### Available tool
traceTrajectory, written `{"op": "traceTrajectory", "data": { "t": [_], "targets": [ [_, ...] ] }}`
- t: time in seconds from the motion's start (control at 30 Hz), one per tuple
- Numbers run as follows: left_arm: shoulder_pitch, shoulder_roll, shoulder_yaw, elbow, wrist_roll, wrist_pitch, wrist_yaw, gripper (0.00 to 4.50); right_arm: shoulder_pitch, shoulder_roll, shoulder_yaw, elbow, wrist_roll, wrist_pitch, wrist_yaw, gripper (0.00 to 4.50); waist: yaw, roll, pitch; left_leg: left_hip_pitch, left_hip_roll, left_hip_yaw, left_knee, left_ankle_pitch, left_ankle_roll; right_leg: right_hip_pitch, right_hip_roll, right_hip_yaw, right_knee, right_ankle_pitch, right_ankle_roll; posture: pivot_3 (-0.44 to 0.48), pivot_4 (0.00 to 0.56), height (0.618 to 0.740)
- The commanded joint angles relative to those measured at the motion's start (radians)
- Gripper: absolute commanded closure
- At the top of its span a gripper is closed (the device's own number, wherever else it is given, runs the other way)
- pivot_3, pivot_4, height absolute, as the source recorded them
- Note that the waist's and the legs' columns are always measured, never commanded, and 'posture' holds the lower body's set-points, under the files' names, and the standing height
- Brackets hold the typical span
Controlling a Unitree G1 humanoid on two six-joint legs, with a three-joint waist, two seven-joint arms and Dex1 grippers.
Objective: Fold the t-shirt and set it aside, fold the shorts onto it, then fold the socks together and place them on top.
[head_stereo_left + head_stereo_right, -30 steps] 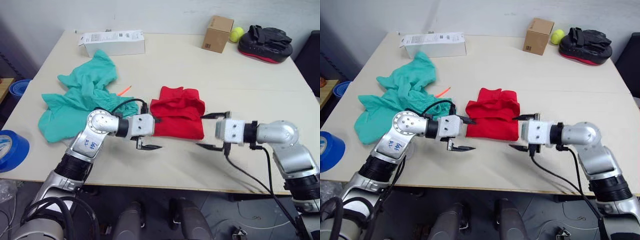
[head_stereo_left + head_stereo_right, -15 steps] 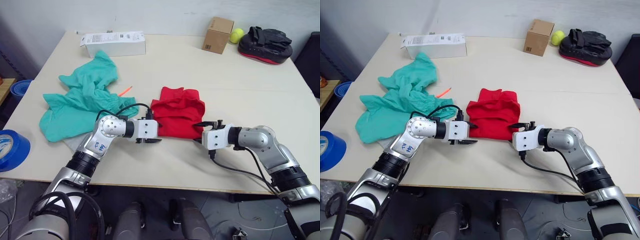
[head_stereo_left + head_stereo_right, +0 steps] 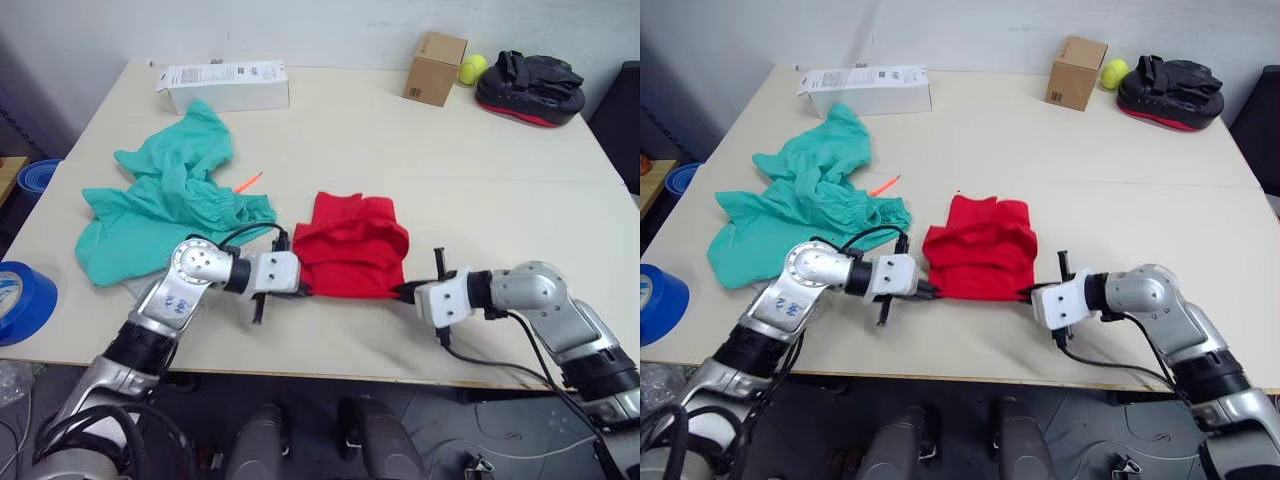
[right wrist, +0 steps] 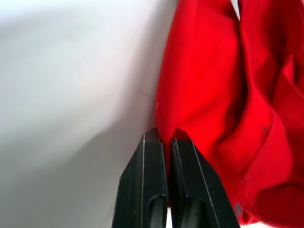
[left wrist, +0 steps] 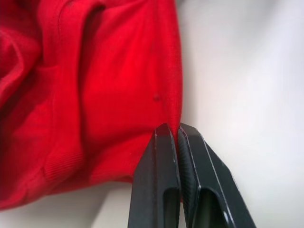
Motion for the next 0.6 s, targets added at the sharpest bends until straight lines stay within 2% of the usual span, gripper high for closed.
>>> {"op": "traceTrajectory", "data": {
  "t": [0.03,0.13,0.27,0.33,0.43,0.6],
  "targets": [
    [0.072,0.064,0.031,-0.153,-0.047,0.068,-0.028,4.44,0.085,-0.065,-0.059,-0.114,0.077,0.013,0.038,4.50,0.001,0.000,0.000,0.000,0.000,-0.001,0.000,0.000,0.000,0.001,0.000,0.000,0.000,0.000,0.000,0.000,0.150,0.740],
    [0.113,0.086,0.020,-0.181,-0.003,0.058,0.007,4.44,0.165,-0.079,-0.080,-0.192,0.090,0.057,0.017,4.50,0.003,0.000,0.000,0.003,0.000,-0.001,0.000,0.000,0.000,0.003,0.000,0.000,-0.001,-0.001,-0.001,0.000,0.150,0.740],
    [0.137,0.074,0.011,-0.171,0.040,0.059,0.070,4.44,0.204,-0.078,-0.082,-0.203,0.051,0.058,-0.009,4.50,0.005,0.000,0.000,0.003,0.000,-0.001,0.000,0.000,0.001,0.004,-0.001,0.000,-0.001,-0.001,-0.001,0.000,0.150,0.740],
    [0.146,0.067,0.015,-0.169,0.043,0.062,0.092,4.50,0.215,-0.083,-0.084,-0.206,0.048,0.057,-0.012,3.99,0.007,0.000,0.000,0.003,0.000,-0.001,-0.001,0.000,0.001,0.004,0.000,0.000,-0.002,-0.001,-0.002,0.000,0.150,0.740],
    [0.168,0.074,0.039,-0.195,0.003,0.090,0.087,3.82,0.232,-0.099,-0.110,-0.235,0.093,0.094,-0.002,3.14,0.006,0.000,0.000,0.002,0.000,-0.001,-0.001,-0.001,0.000,0.002,0.000,0.000,-0.002,-0.001,-0.002,0.000,0.150,0.740],
    [0.222,0.138,0.163,-0.282,-0.126,0.146,0.045,2.22,0.268,-0.146,-0.211,-0.322,0.252,0.181,0.043,1.37,0.002,0.000,0.000,0.002,0.000,-0.002,-0.002,-0.001,0.000,0.002,0.000,-0.001,-0.001,-0.001,-0.002,0.000,0.150,0.740]
  ]
}}
